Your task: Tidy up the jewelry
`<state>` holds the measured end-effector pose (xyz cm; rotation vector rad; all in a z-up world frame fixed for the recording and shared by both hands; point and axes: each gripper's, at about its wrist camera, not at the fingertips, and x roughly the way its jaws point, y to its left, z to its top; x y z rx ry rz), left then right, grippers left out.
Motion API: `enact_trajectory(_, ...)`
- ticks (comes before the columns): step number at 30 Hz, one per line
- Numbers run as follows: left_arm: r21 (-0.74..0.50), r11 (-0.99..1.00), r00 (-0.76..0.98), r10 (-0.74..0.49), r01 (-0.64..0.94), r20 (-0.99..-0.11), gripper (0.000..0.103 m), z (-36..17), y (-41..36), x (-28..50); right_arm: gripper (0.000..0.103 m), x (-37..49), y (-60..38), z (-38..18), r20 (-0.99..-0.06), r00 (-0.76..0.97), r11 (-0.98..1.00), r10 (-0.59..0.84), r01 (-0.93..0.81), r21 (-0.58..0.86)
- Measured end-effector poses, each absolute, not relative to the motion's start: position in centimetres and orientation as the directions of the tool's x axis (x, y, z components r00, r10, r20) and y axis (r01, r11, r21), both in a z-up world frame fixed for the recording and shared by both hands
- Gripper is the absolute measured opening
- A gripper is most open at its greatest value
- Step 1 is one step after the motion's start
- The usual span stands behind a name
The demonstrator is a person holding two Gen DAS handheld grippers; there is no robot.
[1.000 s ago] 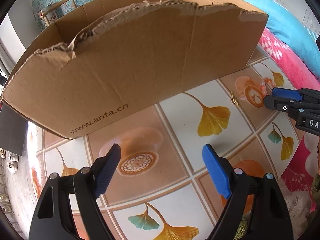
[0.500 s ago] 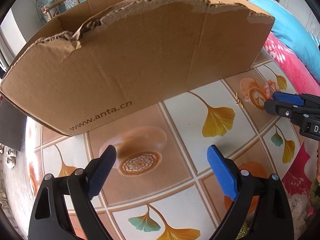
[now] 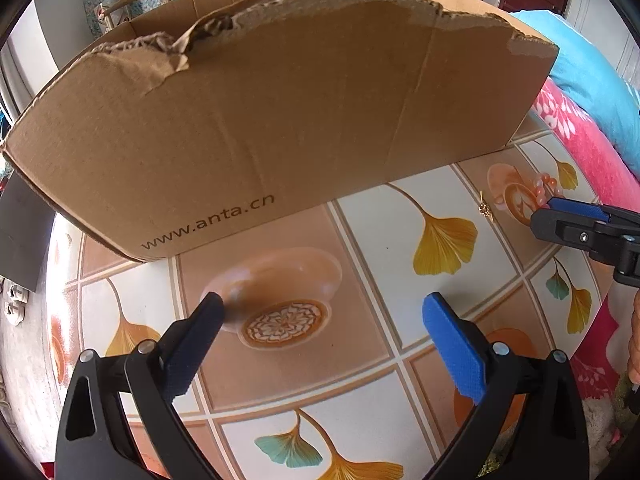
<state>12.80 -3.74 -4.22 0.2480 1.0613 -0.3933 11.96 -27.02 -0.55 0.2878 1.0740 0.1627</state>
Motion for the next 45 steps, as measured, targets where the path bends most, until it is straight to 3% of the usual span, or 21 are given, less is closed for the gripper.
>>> enact_trajectory(11, 0.009, 0.905, 0.421, -0.189, 0.425, -0.887, 0.098, -4.2, -3.5, 12.5, 0.072, 11.5, -27.9, -0.5, -0.799, 0.497, 0.915, 0.339, 0.022, 0.402)
enact_trajectory(35, 0.003, 0.868, 0.474, -0.269, 0.497, -0.838, 0.098, -3.7, -3.3, 11.6, 0.073, 10.4, -28.8, -0.5, -0.765, 0.529, 0.902, 0.367, -0.002, 0.431)
enact_trajectory(41, 0.047, 0.792, 0.538, -0.370, 0.609, -0.757, 0.082, -1.8, -6.1, 10.3, 0.073, 9.9, -29.1, -0.5, -0.757, 0.543, 0.902, 0.364, -0.001, 0.433)
enact_trajectory(45, 0.091, 0.730, 0.532, -0.402, 0.678, -0.745, 0.057, -1.9, -8.2, 10.1, 0.073, 9.5, -29.5, -0.5, -0.757, 0.550, 0.906, 0.351, 0.004, 0.423)
